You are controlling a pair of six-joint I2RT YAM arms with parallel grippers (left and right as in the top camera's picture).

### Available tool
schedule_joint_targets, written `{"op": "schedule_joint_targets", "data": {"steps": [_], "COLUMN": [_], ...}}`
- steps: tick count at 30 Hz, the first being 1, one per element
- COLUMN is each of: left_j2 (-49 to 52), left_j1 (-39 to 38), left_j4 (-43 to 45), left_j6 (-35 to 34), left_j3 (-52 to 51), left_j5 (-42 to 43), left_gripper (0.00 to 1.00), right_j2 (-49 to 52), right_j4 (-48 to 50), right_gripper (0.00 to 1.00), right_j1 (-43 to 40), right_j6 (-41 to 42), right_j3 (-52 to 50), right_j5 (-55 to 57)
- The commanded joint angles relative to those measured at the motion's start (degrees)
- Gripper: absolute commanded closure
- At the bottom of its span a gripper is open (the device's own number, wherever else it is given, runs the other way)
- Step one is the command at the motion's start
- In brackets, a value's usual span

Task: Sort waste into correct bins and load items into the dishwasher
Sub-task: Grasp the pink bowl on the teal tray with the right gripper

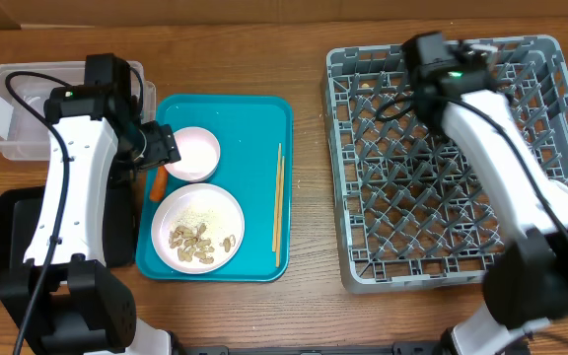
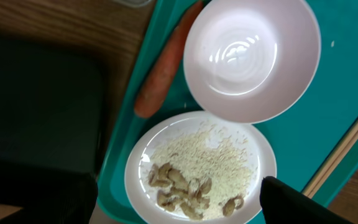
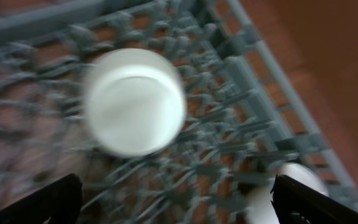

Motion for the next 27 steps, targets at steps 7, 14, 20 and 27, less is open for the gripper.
{"op": "schedule_joint_targets", "data": {"steps": [7,14,20,27], "left_j2": [-1.03,-2.91,-3.45,-3.45], "left_j1": [-2.78,8.24,17.46,17.97], "left_j4": [0.28,-3.08,-4.15,-4.50], "left_j6": [-3.93,-4.61,-4.63,-4.61], "left_j3": [-1.07,-0.17,-0.20,-0.20], "left_j5": [-6.88,-6.60,2.14,3.67], "left_gripper": [0.18,0.16,0.15,0.15], "right_j2": [-8.02,0.31,11.13,20.39], "right_j4": [7.02,20.35,32.20,42.66], "right_gripper": [0.10,0.10,0.11,0.08], "right_j1": [6.45,21.09,29.81,35.74], "right_j6": [-16.26,-12.94,-8.37,-3.82], "right_j3": [1.18,1.18,1.18,1.20], "right_j5": [-61.92,-60.46,-56.61,-43.74]}}
